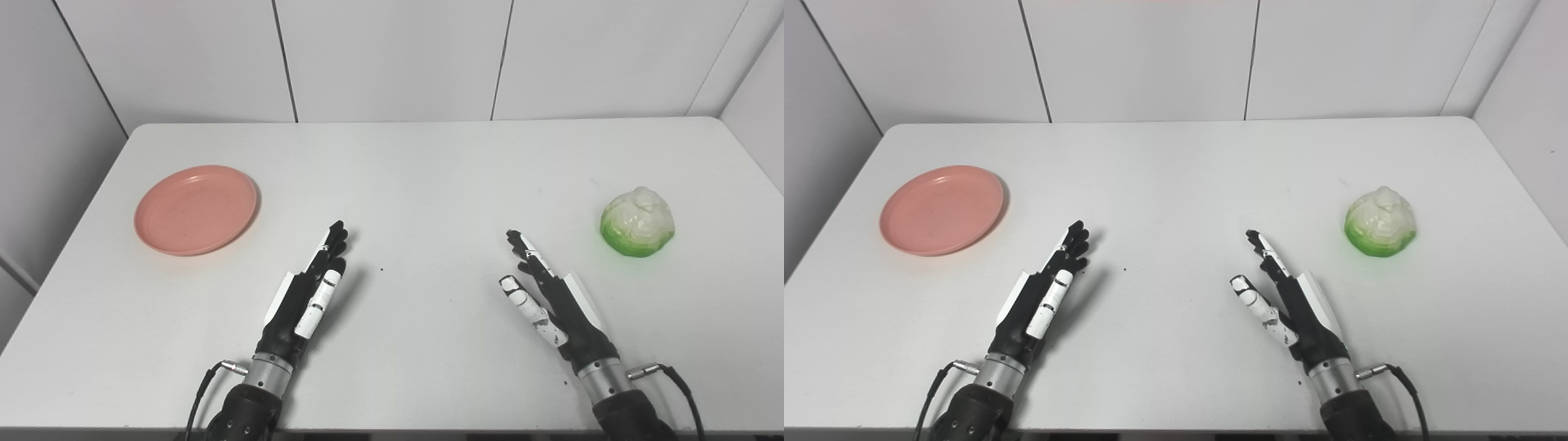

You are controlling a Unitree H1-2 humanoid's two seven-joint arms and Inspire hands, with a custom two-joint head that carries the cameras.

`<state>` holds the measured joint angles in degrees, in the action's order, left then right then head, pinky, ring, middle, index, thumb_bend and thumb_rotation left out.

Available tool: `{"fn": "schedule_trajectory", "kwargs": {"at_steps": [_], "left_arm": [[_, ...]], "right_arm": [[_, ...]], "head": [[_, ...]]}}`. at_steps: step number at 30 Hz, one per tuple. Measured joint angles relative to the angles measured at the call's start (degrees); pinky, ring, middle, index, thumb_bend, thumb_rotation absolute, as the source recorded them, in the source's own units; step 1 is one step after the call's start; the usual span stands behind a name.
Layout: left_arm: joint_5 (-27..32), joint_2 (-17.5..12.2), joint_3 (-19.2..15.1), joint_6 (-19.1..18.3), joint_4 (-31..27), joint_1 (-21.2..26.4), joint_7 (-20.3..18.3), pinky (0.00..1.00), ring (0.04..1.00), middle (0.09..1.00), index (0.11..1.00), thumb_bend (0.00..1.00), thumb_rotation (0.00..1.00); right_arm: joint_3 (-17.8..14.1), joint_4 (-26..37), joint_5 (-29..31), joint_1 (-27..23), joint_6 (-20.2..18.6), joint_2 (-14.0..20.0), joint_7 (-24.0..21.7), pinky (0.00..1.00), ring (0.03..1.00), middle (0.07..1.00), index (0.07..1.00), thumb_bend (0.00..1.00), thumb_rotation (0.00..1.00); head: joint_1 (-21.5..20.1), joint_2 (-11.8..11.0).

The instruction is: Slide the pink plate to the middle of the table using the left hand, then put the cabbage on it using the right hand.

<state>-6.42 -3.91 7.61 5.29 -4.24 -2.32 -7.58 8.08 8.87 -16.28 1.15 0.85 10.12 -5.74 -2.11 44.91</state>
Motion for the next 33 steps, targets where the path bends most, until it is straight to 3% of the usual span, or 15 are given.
{"fn": "schedule_trajectory", "kwargs": {"at_steps": [24, 33], "left_arm": [[0.0, 0.0, 0.0, 0.1, 0.1, 0.1, 0.0, 0.96, 0.986, 0.991, 0.978, 0.5, 1.0], [0.0, -0.1, 0.2, 0.2, 0.5, 0.2, 0.0, 0.96, 0.989, 0.992, 0.978, 0.53, 1.0]], "right_arm": [[0.1, 0.0, -0.1, 0.0, 0.0, 0.0, 0.0, 0.91, 0.944, 0.951, 0.95, 0.33, 1.0], [0.0, -0.1, 0.1, 0.0, 0.0, 0.1, 0.0, 0.91, 0.944, 0.951, 0.95, 0.33, 1.0]], "head": [[0.0, 0.0], [2.5, -1.3]]}}
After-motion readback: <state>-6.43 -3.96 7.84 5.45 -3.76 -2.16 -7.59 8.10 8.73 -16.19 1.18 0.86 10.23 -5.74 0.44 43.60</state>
